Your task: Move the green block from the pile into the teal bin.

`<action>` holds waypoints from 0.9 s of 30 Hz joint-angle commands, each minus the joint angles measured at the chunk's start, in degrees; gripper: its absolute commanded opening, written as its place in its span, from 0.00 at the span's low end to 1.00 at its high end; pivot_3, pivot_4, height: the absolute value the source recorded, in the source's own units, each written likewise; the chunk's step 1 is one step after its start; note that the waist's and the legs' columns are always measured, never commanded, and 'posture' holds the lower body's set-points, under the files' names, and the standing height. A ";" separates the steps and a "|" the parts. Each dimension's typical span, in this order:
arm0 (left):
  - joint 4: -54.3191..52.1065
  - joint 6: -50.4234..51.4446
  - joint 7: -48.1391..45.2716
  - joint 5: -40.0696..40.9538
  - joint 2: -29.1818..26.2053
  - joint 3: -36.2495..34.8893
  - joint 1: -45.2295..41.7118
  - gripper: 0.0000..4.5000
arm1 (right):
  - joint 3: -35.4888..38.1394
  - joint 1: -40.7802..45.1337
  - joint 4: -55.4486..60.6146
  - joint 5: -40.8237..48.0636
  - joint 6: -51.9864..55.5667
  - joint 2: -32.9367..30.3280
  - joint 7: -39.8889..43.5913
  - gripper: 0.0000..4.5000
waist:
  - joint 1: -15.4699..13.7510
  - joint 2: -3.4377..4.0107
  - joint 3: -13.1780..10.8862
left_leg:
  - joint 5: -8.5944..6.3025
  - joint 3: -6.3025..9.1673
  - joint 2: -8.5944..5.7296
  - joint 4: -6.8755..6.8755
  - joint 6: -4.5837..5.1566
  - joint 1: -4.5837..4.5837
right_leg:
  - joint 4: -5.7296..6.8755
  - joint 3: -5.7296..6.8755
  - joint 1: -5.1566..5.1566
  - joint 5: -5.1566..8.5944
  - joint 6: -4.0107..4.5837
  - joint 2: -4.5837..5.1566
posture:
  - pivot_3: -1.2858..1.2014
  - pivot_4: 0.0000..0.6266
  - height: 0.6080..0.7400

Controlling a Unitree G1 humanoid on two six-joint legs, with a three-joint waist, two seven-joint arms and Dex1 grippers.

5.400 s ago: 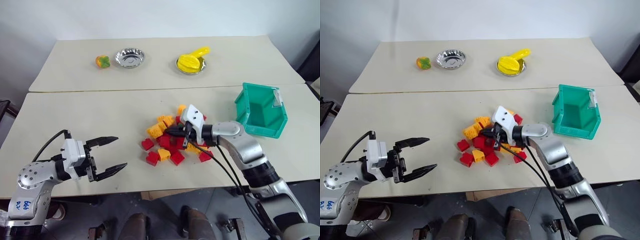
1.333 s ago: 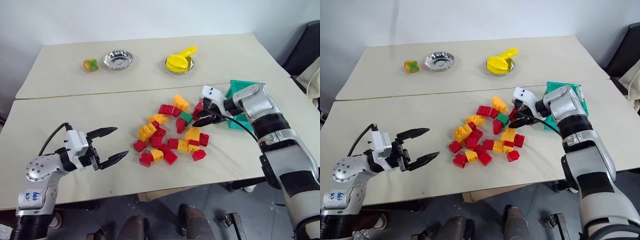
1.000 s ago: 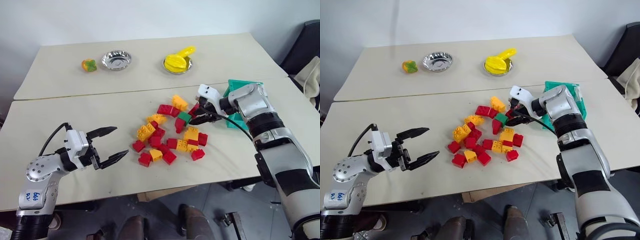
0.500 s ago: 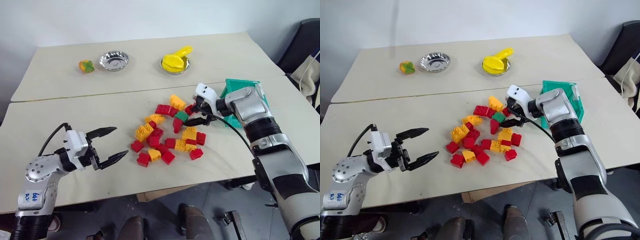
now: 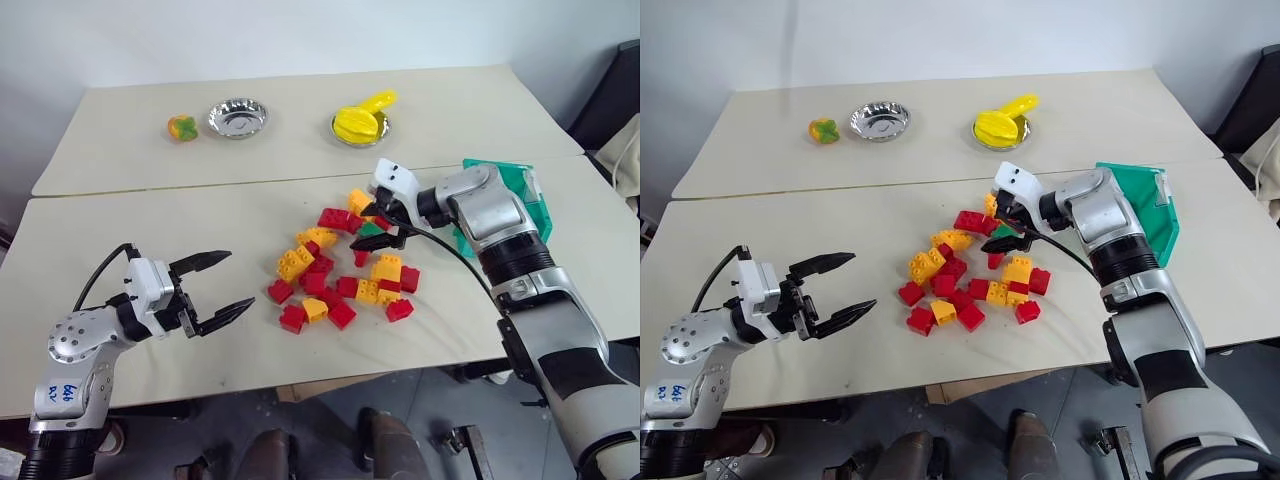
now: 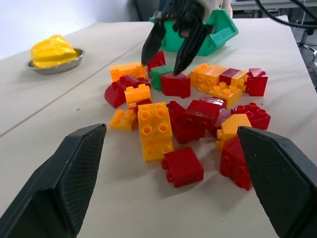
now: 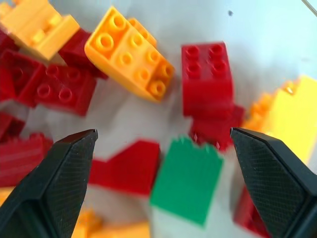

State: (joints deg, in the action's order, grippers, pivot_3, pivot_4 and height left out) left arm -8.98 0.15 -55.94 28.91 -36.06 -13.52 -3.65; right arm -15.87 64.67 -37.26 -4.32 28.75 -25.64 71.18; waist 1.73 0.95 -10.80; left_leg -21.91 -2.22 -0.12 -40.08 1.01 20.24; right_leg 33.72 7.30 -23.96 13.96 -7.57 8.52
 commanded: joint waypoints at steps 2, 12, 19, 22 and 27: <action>-1.39 -1.01 0.49 0.10 0.26 -0.78 0.21 1.00 | -0.50 1.25 -4.85 -1.05 -1.54 -0.66 -1.02 0.99 | -0.20 0.00 0.00 | 0.00 -0.04 -0.03 -0.02 0.00 0.06 | -0.01 0.06 0.01 0.00 0.00 0.01 | 0.52 0.24 1.00; -1.57 -1.13 1.18 -0.05 0.62 -0.32 0.21 1.00 | 0.18 5.82 -10.98 -0.50 10.66 -1.17 -2.04 0.99 | -0.12 0.00 0.00 | 0.00 -0.04 -0.02 -0.02 0.00 0.06 | 0.00 0.07 0.01 0.00 0.00 0.01 | 0.52 0.24 1.00; -1.12 -1.57 1.29 -0.61 1.80 0.94 -0.51 1.00 | 0.57 7.51 -15.04 -0.55 12.44 1.93 -7.39 0.99 | 0.04 0.00 0.00 | 0.00 -0.07 -0.01 0.00 0.00 0.06 | -0.01 0.07 0.01 0.00 0.00 0.00 | 0.52 0.24 1.00; -1.07 -1.59 1.36 -0.83 1.98 1.14 -0.91 1.00 | 0.21 7.67 -16.09 -0.99 9.60 2.85 -7.83 0.99 | 0.13 -0.01 0.01 | 0.00 -0.10 -0.01 -0.01 0.00 0.05 | 0.01 0.07 0.01 0.00 0.00 -0.01 | 0.52 0.24 1.00; -1.09 -1.54 1.58 -0.99 2.12 1.02 -1.03 1.00 | 0.02 7.73 -15.97 -1.29 3.59 3.11 -6.01 0.99 | 0.42 0.00 0.00 | 0.00 -0.12 0.00 0.00 0.00 0.02 | 0.01 0.04 0.01 0.00 0.00 -0.02 | 0.52 0.24 1.00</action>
State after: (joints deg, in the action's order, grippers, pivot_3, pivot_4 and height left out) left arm -8.80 -0.41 -54.67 27.88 -34.11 -12.16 -4.32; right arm -15.62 71.41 -53.87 -5.51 35.38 -22.68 64.43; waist 2.14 0.95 -10.79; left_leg -21.90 -2.34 -0.11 -40.07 1.01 20.26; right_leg 33.73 7.34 -23.96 13.97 -7.57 8.50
